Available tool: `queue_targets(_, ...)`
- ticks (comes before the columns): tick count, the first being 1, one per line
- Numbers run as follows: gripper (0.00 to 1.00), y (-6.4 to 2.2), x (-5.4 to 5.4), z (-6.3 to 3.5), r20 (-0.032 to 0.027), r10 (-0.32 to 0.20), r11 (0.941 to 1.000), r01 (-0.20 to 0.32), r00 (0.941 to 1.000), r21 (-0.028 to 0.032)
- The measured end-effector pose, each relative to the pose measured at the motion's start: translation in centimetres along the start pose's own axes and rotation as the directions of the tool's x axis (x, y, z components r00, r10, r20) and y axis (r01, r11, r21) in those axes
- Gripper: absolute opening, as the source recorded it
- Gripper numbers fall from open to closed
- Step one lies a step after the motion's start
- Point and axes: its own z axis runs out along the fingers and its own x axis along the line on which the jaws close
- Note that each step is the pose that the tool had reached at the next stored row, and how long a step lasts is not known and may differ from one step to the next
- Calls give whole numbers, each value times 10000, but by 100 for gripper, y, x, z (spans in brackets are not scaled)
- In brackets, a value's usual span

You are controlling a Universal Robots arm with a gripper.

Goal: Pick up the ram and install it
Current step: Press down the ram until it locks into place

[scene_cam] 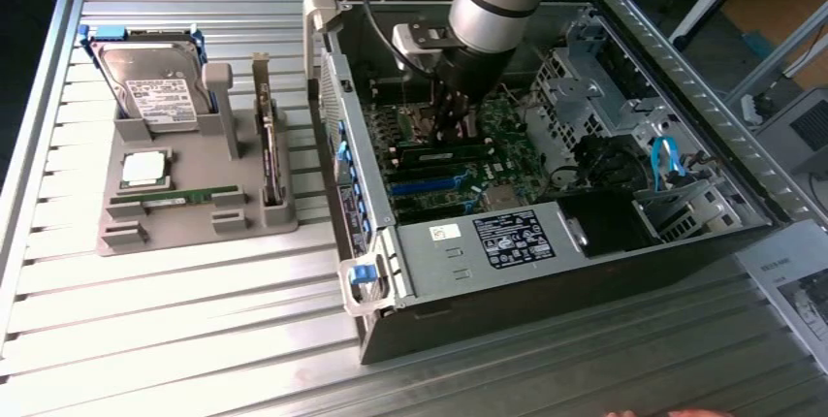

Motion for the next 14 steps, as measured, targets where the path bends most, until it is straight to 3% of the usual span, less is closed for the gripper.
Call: queue_targets(14,10,1,1,39,-2,0,10000,0,10000,-1)
